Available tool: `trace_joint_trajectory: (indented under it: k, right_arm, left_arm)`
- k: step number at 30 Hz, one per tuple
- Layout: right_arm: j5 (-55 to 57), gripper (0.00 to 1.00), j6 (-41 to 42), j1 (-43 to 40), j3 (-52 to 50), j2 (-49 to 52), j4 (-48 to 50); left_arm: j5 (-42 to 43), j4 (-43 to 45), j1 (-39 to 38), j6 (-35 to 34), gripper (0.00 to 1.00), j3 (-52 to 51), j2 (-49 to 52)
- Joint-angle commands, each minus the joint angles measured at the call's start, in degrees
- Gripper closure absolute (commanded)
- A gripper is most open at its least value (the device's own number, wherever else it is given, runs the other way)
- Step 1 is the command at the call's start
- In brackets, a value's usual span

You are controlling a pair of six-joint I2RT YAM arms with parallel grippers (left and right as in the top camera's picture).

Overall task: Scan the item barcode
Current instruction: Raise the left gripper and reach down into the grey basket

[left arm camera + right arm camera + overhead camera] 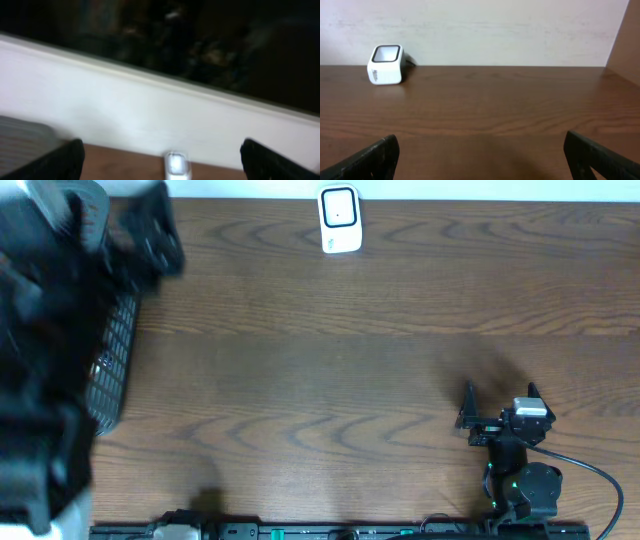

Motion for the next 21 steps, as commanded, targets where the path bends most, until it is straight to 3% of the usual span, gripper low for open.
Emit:
trace_joint_trajectory:
  k: [1, 4, 6, 10, 21]
  right_arm:
    - [0.09, 0.01, -0.42, -0.13, -0.13, -0.37, -0.17]
    - [0.09, 0.01, -0.42, -0.13, -0.13, -0.37, -0.17]
    - [0.09, 0.01, -0.42, -0.13, -0.13, -0.37, -0.17]
    - [0.09, 0.01, -0.42, -0.13, -0.13, -0.37, -0.17]
    - [0.09, 0.01, -0.42, -0.13, -0.15, -0.37, -0.17]
  left_arm:
    - [-4.52, -9.81, 6.6, 4.74, 0.02, 20.87, 11.74]
    - [-4.5, -17.16, 14.6, 1.01, 0.02, 32.92, 19.93]
    - [-4.52, -18.62, 18.91, -0.39, 0.02, 34.64, 22.36]
    - [-4.59, -19.17, 23.89, 2.64, 0.02, 31.87, 23.19]
    - [-9.07, -18.8, 34.16, 2.36, 0.02, 21.49, 24.61]
